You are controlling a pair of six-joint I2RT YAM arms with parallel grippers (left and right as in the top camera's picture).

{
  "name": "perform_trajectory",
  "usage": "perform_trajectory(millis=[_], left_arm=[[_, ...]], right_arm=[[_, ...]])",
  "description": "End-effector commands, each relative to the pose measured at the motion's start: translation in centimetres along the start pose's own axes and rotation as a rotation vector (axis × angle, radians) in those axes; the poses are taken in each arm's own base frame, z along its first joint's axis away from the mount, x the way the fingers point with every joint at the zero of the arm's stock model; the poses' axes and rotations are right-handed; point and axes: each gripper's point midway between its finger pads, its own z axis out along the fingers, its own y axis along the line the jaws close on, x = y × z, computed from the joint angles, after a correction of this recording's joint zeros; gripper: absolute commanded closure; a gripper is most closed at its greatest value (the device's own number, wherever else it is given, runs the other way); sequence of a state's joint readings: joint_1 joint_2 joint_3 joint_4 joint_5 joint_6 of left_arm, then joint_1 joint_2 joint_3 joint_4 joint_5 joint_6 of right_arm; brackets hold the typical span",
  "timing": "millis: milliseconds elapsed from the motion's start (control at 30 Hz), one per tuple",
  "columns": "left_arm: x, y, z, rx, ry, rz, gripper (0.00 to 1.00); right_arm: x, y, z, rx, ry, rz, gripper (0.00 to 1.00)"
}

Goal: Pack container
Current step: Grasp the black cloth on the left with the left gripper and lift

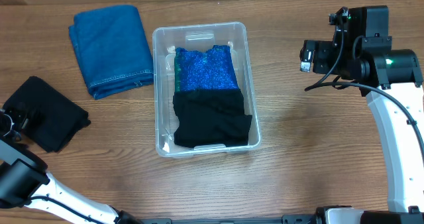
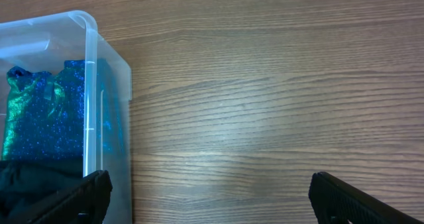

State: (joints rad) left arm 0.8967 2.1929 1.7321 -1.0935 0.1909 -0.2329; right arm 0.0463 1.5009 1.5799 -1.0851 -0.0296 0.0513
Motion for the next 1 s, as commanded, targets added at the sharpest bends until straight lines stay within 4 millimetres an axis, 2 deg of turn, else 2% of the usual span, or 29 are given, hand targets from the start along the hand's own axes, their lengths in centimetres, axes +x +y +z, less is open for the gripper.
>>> perform_trajectory(millis=[0,67,133,167,233,267,300,367,433,500,533,600,667,733,767,867,933,967], left_arm=[[0.6,-2.6,1.9,0.112,0.045,0.127,0.00],[1.1,-3.5,2.6,0.154,0.073,0.157,0.00],[1.8,-4.2,3.3,0.175,0.102,0.172,0.14],[2.0,-4.5,3.4,0.181,0.111,0.182,0.29],[2.8,-4.9,3.3,0.183,0.136,0.186,0.72],[3.1,-5.0,3.1,0.182,0.145,0.186,0.88],[3.4,-5.4,2.7,0.193,0.154,0.187,0.96],[3.8,-6.6,1.1,0.247,0.147,0.193,0.96],[4.0,-8.5,-1.9,0.330,0.102,0.215,0.96],[4.6,-10.9,-6.3,0.425,0.027,0.264,0.96],[5.5,-12.9,-9.6,0.497,-0.023,0.313,0.96],[7.8,-15.7,-14.3,0.580,-0.096,0.404,0.96],[11.4,-18.7,-18.8,0.624,-0.170,0.510,0.96],[15.8,-21.6,-22.1,0.664,-0.229,0.656,0.96],[20.0,-24.1,-24.0,0.687,-0.264,0.785,0.96],[25.7,-27.4,-24.8,0.653,-0.314,0.910,0.96],[29.4,-29.7,-24.4,0.643,-0.327,0.993,0.96],[31.9,-31.4,-23.6,0.630,-0.337,1.051,0.96]], right_arm=[[-0.1,-0.1,-0.2,0.002,-0.009,0.002,0.00],[-0.1,-0.1,-0.2,0.001,-0.008,0.002,0.00],[0.0,-0.1,-0.2,0.002,-0.005,0.002,0.00],[0.1,-0.1,-0.2,0.002,-0.002,0.002,0.00],[0.2,-0.1,-0.2,0.003,0.002,0.003,0.00],[0.2,-0.1,-0.2,0.003,0.002,0.003,0.00],[0.2,-0.1,-0.2,0.003,0.002,0.003,0.00],[0.2,-0.1,-0.2,0.003,0.002,0.003,0.00],[0.2,-0.1,-0.2,0.003,0.002,0.003,0.00],[0.2,-0.1,-0.2,0.002,0.002,0.003,0.00],[0.2,-0.1,-0.2,0.003,0.002,0.003,0.00],[0.2,-0.1,-0.2,0.003,0.002,0.003,0.00],[0.2,-0.1,-0.2,0.003,0.003,0.003,0.00],[0.3,-0.1,-0.2,0.003,0.006,0.003,0.00],[0.3,-0.1,-0.2,0.003,0.009,0.003,0.00],[0.4,-0.1,-0.2,0.004,0.012,0.003,0.00],[0.5,-0.1,-0.2,0.004,0.014,0.003,0.00],[0.4,-0.1,-0.2,0.004,0.014,0.003,0.00]])
